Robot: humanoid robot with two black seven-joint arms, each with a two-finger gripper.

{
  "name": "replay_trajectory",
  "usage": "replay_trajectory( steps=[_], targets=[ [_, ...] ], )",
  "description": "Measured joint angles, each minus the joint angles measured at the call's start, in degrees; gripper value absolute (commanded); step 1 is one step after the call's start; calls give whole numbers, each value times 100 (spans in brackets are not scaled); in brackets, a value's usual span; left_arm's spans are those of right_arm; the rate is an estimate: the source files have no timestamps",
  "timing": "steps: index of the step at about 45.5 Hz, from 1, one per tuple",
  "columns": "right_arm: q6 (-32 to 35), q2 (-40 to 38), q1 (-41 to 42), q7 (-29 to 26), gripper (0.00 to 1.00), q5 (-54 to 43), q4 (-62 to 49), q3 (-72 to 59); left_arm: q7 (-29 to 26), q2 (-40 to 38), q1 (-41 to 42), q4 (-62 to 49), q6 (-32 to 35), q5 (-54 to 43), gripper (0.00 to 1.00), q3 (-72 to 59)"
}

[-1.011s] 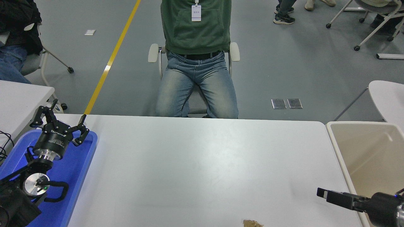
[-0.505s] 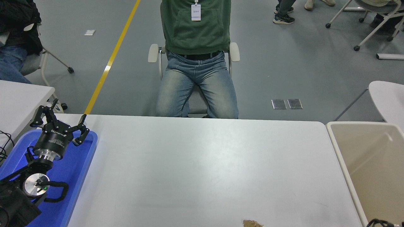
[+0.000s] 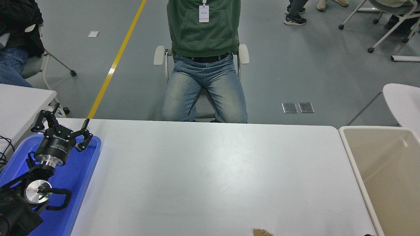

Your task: Clean the table surface

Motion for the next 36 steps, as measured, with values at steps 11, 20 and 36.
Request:
replay_trajectory(
  steps=[11,20,36],
  targets=[
    [-2,406,-8,-6,99,162,-227,3,0,0,0,0,0,0,100,0],
    [-2,677,0,-27,99,199,-398,-5,0,0,0,0,0,0,100,0],
    [4,1076,36,-117,99,131,-743,-19,0,0,0,0,0,0,100,0]
  ],
)
